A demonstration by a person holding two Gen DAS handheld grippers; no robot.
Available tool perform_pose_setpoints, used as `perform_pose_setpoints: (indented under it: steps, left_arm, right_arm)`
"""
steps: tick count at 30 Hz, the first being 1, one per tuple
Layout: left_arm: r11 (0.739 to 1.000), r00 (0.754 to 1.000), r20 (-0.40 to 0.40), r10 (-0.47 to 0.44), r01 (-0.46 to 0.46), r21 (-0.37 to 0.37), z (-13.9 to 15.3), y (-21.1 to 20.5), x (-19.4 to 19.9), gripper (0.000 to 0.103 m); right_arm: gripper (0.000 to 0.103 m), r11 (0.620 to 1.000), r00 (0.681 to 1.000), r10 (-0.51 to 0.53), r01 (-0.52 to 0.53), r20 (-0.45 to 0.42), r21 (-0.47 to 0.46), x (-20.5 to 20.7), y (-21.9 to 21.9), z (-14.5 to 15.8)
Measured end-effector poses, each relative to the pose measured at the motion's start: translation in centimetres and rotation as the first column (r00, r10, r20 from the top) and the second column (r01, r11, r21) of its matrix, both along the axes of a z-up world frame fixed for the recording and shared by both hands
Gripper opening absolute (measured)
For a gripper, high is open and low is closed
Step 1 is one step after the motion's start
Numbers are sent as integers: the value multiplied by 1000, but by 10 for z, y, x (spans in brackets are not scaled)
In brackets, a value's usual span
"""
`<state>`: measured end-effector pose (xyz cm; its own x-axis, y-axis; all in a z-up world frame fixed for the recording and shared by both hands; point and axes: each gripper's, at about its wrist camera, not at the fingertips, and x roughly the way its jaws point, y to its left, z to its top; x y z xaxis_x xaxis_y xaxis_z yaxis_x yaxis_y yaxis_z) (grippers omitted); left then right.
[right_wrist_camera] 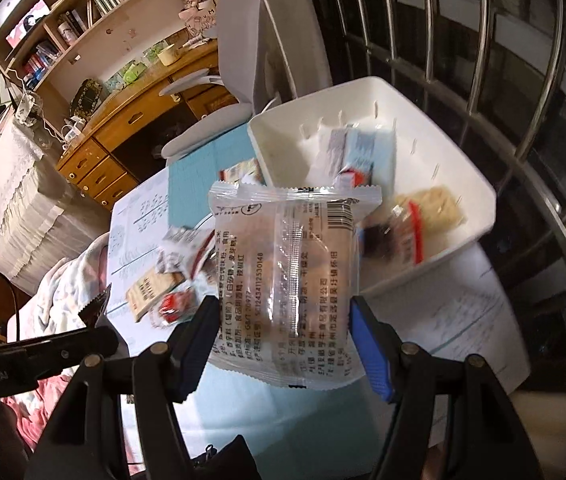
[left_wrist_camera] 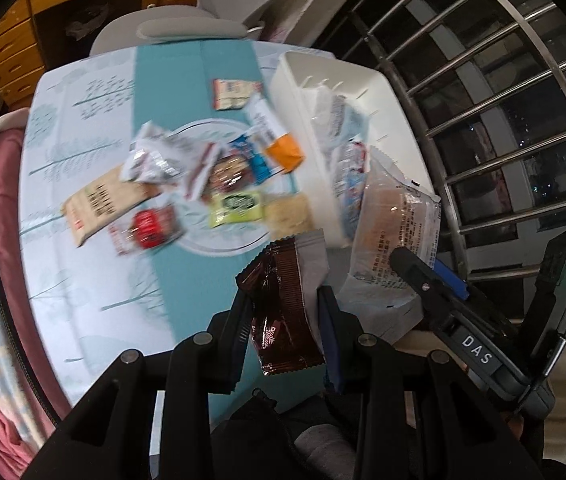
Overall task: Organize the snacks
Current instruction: 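Carry both packs into the white tray and open both grippers, then withdraw both grippers from the tray back over the snack pile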
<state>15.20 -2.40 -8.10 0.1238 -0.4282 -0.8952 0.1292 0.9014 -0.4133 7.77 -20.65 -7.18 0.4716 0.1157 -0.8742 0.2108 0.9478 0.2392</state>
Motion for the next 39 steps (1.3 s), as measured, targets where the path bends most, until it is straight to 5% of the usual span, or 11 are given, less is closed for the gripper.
perform_pose_setpoints:
  steps: [14, 23, 26, 29, 39]
  left_arm:
    - [998, 998, 63, 26, -23, -54, 0, -112, 45, 31]
    - [997, 994, 93, 50, -43, -71, -8, -144, 69, 32]
    - [996, 994, 84, 67, -61, -69, -13, -145, 71, 43]
    - [994, 993, 74, 90, -85, -71, -18, -141, 67, 67]
    - [991, 989, 75, 131, -129, -23, -21, -119, 47, 68]
  right_arm:
    - [66, 989, 994, 89, -81, 63, -124, 29, -91, 10]
    - [66, 982, 987, 140, -128, 77, -138, 52, -115, 6]
    - [68, 985, 988, 139, -132, 67, -110, 54, -119, 1]
    - [71, 984, 987, 147, -139, 67, -108, 55, -118, 0]
    - [73, 986, 987, 161, -160, 23, -48, 48, -99, -13]
